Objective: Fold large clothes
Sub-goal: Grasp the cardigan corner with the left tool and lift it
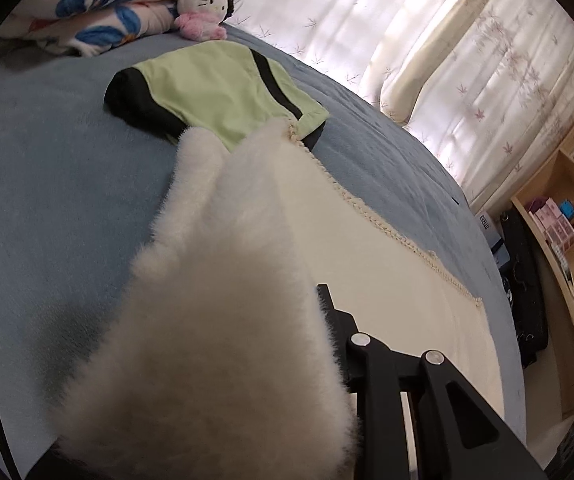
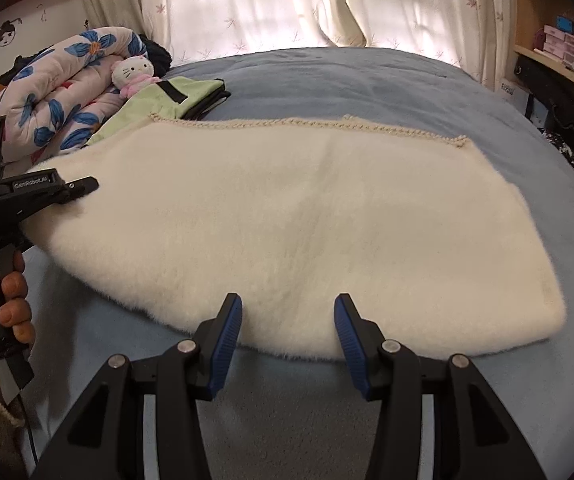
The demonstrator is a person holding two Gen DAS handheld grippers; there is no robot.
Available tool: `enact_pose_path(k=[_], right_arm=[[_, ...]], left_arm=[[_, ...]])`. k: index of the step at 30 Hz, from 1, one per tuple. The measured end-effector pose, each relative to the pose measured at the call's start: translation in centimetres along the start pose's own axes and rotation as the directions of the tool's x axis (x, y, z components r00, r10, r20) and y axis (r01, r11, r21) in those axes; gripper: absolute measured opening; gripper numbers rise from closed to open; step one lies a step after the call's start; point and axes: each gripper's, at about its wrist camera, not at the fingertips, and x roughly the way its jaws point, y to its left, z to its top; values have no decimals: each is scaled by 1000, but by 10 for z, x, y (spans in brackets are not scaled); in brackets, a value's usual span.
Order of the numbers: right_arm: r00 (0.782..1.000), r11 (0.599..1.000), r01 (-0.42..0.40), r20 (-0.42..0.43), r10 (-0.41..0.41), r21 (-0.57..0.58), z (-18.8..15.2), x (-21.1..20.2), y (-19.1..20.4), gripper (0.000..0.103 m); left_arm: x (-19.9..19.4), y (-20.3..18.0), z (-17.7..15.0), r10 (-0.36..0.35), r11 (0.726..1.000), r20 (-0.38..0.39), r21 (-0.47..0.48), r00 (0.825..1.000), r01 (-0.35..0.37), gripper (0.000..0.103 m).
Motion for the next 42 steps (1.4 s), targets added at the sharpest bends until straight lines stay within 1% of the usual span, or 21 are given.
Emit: enact_pose_path(k=[4,6,7,8,11,13,14,15,16,19,22,24,26,28,32,34,37,38,39,40,42], right_arm=[[1000,1000,-21,6,21,-4,14,1,3,48],[999,999,-36,21,36,-13,26,3,4,39],[999,999,-38,24,39,-21,34,7,4,30],[999,999,-32,25,33,-30,42,12,5,24],[999,999,-21,25,22,-42,66,35,4,17],[1000,998,-13,0,13,-53,76,56,4,14],[999,998,-25,-27,24,-56,78,68,4,14],[996,997,-46,-83,40,-64,76,85,5,14],[994,996,-49,-100,42,-68,74,92,6,14],[995,996,-46,-93,39,-73,69,93,7,14],[987,992,-121,-103,122,19,69,92,-8,15],[973,978,-188,-115,198,92,69,88,-22,15],[962,961,-230,-115,249,155,69,75,-39,14],[962,950,-239,-82,260,203,62,56,-55,14],[981,924,-191,27,193,330,33,2,-114,14],[987,908,-163,56,154,387,14,-19,-144,14],[996,893,-84,50,69,442,-13,-38,-184,14],[998,891,-55,40,42,452,-20,-42,-196,14],[1000,886,-25,22,16,463,-27,-45,-209,14],[1000,880,-7,9,3,474,-33,-46,-218,14],[1000,864,18,-11,-15,503,-45,-48,-235,14]], left_arm=[[-1,-14,5,14,999,13,36,1000,-14,21],[-4,-20,7,19,998,23,54,1000,-20,21],[-6,-23,7,21,998,30,65,999,-23,21],[-8,-25,8,22,997,35,73,999,-24,21],[-16,-36,8,26,992,63,118,998,-33,21],[-22,-48,9,29,987,84,156,996,-42,21],[-24,-53,10,30,984,91,171,995,-45,21],[-27,-59,10,29,981,100,189,995,-47,20],[-29,-65,11,24,978,105,203,994,-45,20],[-36,-95,8,22,956,136,288,990,-60,20],[-44,-128,5,-1,933,162,356,987,-57,19],[-47,-150,4,-15,921,169,387,985,-52,19],[-49,-177,0,-34,905,173,422,984,-43,19],[-48,-204,-5,-55,892,166,451,985,-26,19],[-37,-259,-24,-122,875,123,482,985,48,19],[-26,-285,-37,-150,861,94,502,984,83,19],[3,-331,-74,-182,830,16,538,983,145,19],[12,-340,-85,-180,822,-9,548,984,155,19],[28,-351,-100,-159,814,-47,559,986,158,19],[47,-361,-117,-125,810,-84,567,989,151,19],[71,-367,-143,-66,799,-118,589,991,124,19]])
